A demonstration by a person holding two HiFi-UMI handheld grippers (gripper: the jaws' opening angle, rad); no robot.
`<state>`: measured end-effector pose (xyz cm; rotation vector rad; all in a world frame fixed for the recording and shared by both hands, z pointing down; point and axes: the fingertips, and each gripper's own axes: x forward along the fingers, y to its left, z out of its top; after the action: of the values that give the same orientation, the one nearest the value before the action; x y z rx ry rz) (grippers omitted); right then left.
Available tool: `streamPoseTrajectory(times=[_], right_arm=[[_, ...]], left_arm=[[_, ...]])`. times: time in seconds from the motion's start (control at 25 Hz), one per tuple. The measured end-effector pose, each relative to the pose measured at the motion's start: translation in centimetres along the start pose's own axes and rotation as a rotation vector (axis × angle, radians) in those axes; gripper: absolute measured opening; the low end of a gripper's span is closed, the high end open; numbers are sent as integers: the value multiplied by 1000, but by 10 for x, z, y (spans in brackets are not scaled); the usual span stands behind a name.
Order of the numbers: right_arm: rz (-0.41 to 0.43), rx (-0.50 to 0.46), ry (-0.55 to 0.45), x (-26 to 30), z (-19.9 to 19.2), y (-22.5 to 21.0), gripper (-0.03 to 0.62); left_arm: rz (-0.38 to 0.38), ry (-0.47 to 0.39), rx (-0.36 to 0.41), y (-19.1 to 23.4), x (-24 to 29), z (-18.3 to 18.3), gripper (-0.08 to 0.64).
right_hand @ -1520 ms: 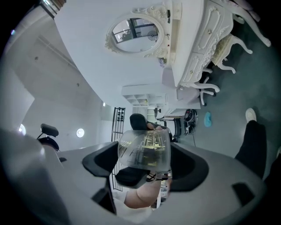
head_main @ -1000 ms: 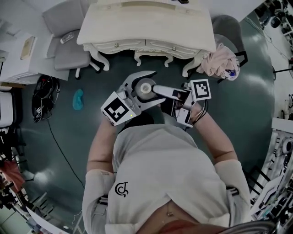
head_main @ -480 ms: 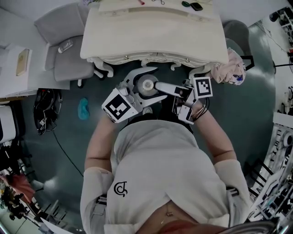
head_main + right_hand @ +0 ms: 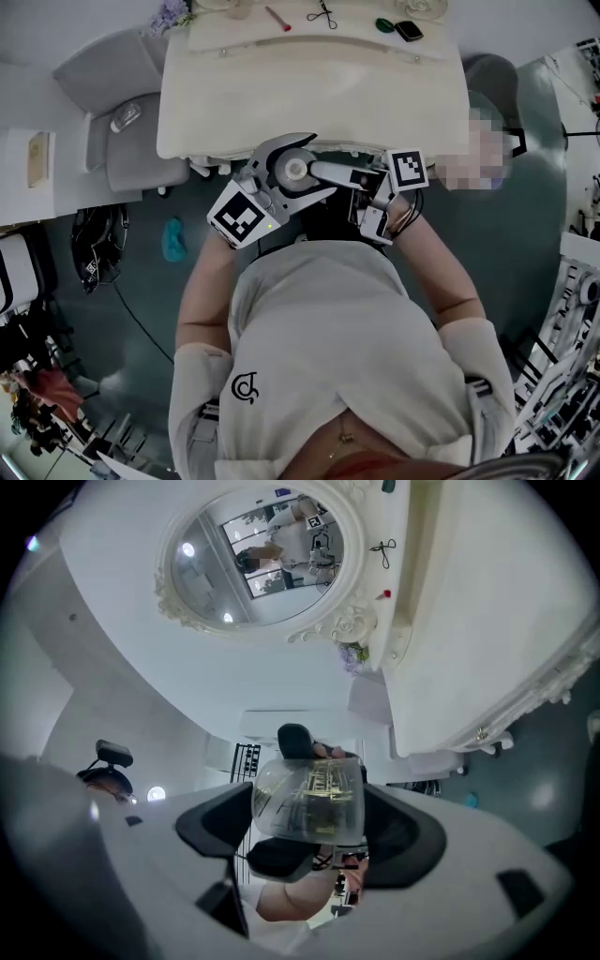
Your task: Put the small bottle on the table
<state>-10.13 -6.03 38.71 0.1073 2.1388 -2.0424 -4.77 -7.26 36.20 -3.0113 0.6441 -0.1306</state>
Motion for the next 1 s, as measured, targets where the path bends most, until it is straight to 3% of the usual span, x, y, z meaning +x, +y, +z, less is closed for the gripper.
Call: streamPoseTrajectory(times=[0.36, 0.68, 0.84, 1.0], right_arm=[[11, 4, 6, 3, 113, -22, 356], [11, 9, 26, -7, 163, -55, 356], [-93, -67, 11, -15, 181, -84, 382], [-224, -87, -5, -28, 193, -115, 391]], left_arm=[[14, 31, 3, 102, 51, -24, 356], [20, 40, -24, 143, 81, -58, 356], [21, 46, -135, 152, 89, -91, 354], [37, 89, -177, 160, 97, -125, 354]])
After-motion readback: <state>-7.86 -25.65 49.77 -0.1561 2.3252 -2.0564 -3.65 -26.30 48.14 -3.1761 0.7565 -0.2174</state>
